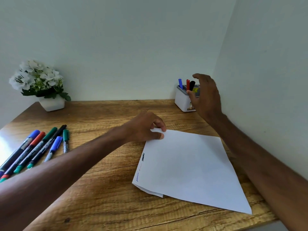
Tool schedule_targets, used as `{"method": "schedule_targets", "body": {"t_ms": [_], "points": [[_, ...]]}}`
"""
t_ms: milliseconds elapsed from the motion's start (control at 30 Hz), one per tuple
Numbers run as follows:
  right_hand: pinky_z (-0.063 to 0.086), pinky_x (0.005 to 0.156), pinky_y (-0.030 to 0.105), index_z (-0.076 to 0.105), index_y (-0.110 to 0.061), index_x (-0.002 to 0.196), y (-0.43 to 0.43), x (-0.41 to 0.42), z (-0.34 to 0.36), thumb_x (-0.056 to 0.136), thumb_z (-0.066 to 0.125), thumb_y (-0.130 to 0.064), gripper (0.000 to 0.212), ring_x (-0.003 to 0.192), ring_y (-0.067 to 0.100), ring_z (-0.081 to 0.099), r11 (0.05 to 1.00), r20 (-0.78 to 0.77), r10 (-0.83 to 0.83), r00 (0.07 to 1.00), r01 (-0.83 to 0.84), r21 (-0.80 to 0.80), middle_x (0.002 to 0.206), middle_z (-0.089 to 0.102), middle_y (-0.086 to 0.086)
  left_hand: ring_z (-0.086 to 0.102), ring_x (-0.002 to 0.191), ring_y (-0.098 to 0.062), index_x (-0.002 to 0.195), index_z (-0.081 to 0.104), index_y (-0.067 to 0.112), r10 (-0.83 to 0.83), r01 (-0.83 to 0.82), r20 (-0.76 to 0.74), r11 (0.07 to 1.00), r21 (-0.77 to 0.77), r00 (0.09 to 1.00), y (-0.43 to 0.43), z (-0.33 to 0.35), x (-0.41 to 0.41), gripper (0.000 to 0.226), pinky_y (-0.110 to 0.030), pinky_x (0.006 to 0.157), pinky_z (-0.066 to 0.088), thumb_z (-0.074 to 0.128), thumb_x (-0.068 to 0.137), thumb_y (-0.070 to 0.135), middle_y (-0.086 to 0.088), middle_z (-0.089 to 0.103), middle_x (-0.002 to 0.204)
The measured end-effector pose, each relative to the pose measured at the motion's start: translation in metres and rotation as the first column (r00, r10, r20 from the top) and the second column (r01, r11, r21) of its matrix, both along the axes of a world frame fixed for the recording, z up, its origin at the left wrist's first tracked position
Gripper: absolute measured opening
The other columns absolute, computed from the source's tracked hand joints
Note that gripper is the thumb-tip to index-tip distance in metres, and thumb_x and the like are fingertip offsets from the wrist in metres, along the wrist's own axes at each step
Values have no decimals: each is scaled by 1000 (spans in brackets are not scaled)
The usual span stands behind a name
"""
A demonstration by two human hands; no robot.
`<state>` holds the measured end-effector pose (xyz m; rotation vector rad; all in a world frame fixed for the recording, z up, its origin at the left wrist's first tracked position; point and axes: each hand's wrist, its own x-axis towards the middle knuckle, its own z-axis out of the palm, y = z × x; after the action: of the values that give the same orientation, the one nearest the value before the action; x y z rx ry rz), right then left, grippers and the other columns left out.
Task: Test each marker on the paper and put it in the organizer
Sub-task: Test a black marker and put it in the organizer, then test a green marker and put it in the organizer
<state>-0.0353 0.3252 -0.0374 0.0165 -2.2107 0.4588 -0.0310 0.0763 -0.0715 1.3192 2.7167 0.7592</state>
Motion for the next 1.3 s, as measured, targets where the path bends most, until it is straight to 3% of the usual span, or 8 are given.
{"method": "schedule_targets", "body": {"t_ms": [167, 300, 467, 600, 733, 933, 1067, 1300], "points": [[51, 86, 29, 67, -12, 110, -40, 33, 9, 90, 72, -22, 24, 112, 23, 58, 958, -165, 200, 966, -157, 240, 117, 65, 5, 56, 87, 10, 120, 75, 19, -32, 32, -2, 999, -9, 999, -9, 4, 5, 26, 1, 71, 41, 70, 96, 23, 18, 64, 114], [53, 70, 29, 73, -14, 93, -89, 66, 9, 88, 72, -22, 9, 87, 15, 65, 861, 56, 455, 888, -456, 228, 92, 72, -2, 66, 97, 0, 112, 75, 21, 2, -4, 22, 993, 117, 1000, -38, 14, 10, 19, -22, 84, 53, 65, 96, 17, 20, 70, 103], [46, 62, 6, 78, -12, 88, -128, 99, -3, 87, 80, -14, 3, 71, 9, 69, 619, 394, 711, 582, -784, 42, 82, 76, -5, 69, 96, 1, 105, 79, 22, 115, -113, -4, 981, 160, 993, -99, 22, 1, 14, -31, 89, 60, 70, 95, 17, 14, 76, 104], [54, 68, 26, 77, -18, 93, -145, 97, -27, 89, 79, -21, 6, 86, 7, 67, 596, 446, 703, 555, -801, 57, 92, 74, -10, 70, 96, 2, 100, 80, 25, 239, -231, -20, 955, 186, 971, -144, 14, -4, 11, -33, 90, 60, 72, 94, 23, 16, 77, 100], [51, 82, 32, 74, -19, 97, -161, 92, -51, 94, 73, -21, 4, 96, 7, 63, 602, 436, 704, 560, -797, 50, 98, 70, -9, 70, 94, 3, 99, 81, 26, 316, -297, -56, 931, 213, 947, -167, 3, -5, 11, -29, 88, 59, 73, 93, 24, 17, 77, 100], [47, 79, 19, 74, -20, 99, -181, 76, -55, 96, 69, -21, 6, 93, 5, 61, 662, 437, 654, 617, -747, 63, 98, 69, -9, 67, 89, 9, 99, 81, 24, 323, -300, -108, 936, 183, 940, -173, -1, -8, 11, -10, 78, 50, 73, 92, 20, 16, 77, 99], [39, 73, 5, 77, -16, 95, -200, 65, -45, 93, 72, -17, 6, 84, 3, 62, 674, 445, 652, 614, -738, 32, 93, 74, -6, 67, 87, 8, 99, 80, 23, 393, -355, -123, 901, 249, 911, -181, 0, -11, 11, -12, 76, 51, 72, 93, 23, 13, 77, 95], [50, 62, 10, 77, -16, 88, -265, 69, -18, 87, 79, -21, 6, 71, 2, 66, 642, 412, 733, 541, -751, -154, 80, 72, -11, 66, 84, 7, 99, 80, 17, 488, -431, -94, 833, 347, 868, -193, 6, -11, 12, -11, 77, 53, 71, 91, 15, 8, 76, 91]]}}
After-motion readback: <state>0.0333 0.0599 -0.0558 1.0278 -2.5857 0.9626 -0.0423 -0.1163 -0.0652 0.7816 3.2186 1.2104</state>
